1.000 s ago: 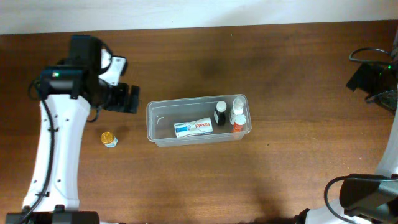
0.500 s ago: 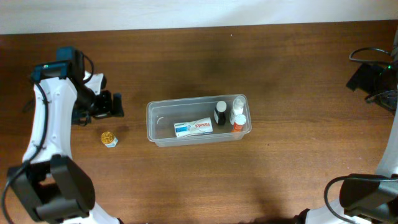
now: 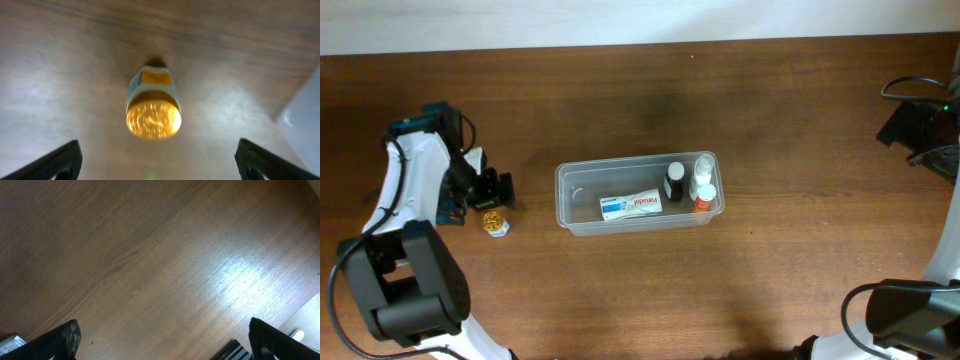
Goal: Pack container
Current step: 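Move the left gripper over the gold Tiger Balm jar, then close the left gripper on the Tiger Balm jar and lift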
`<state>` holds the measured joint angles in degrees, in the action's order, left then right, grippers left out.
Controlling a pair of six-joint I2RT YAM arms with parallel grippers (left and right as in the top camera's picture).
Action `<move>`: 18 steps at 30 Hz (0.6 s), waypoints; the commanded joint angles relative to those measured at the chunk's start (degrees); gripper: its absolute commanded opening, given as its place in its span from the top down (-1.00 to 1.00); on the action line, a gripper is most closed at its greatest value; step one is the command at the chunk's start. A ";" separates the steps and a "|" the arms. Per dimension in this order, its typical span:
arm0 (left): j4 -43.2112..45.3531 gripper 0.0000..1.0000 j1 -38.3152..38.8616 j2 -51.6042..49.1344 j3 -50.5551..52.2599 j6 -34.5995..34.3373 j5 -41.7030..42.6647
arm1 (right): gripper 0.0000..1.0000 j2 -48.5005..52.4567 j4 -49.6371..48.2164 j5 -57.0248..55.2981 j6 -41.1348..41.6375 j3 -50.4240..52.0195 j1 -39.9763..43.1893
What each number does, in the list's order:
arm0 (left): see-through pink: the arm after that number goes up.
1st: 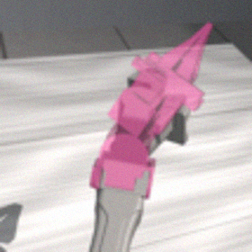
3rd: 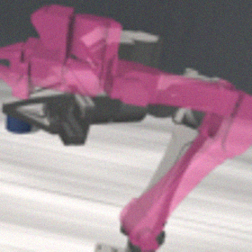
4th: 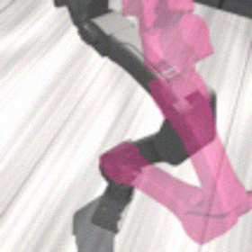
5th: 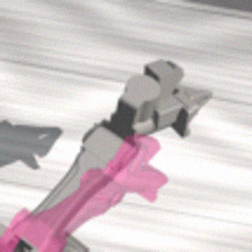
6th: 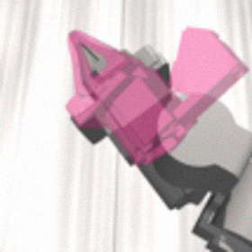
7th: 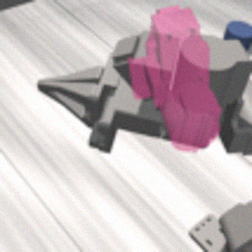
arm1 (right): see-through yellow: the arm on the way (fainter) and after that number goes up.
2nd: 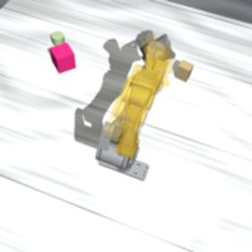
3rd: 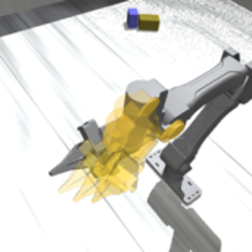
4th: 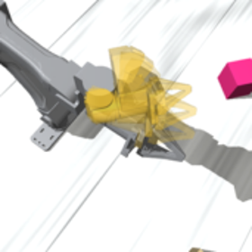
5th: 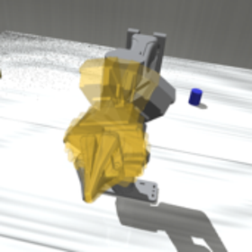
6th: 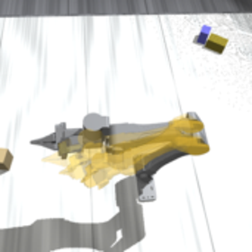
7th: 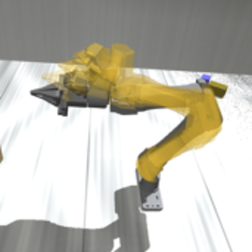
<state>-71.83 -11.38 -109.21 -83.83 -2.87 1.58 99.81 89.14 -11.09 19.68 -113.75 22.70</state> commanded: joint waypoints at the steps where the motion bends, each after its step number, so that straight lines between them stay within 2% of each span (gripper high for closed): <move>1: 3.21 -0.96 -0.04 -0.50 4.63 -1.44 -0.52 | -0.97 -1.57 0.00 -0.09 0.33 -0.92 0.20; 13: 15.02 -0.96 -0.04 -0.52 12.85 0.20 -0.55 | -0.97 -1.57 0.02 -0.09 0.33 -0.92 0.20; 18: 17.86 -0.84 -0.02 -0.74 13.64 1.25 -0.57 | -0.97 -1.57 0.02 -0.09 0.33 -0.92 0.20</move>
<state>-54.59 -11.38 -109.25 -70.91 -2.83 1.43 99.81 89.17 -11.09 19.68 -113.75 22.70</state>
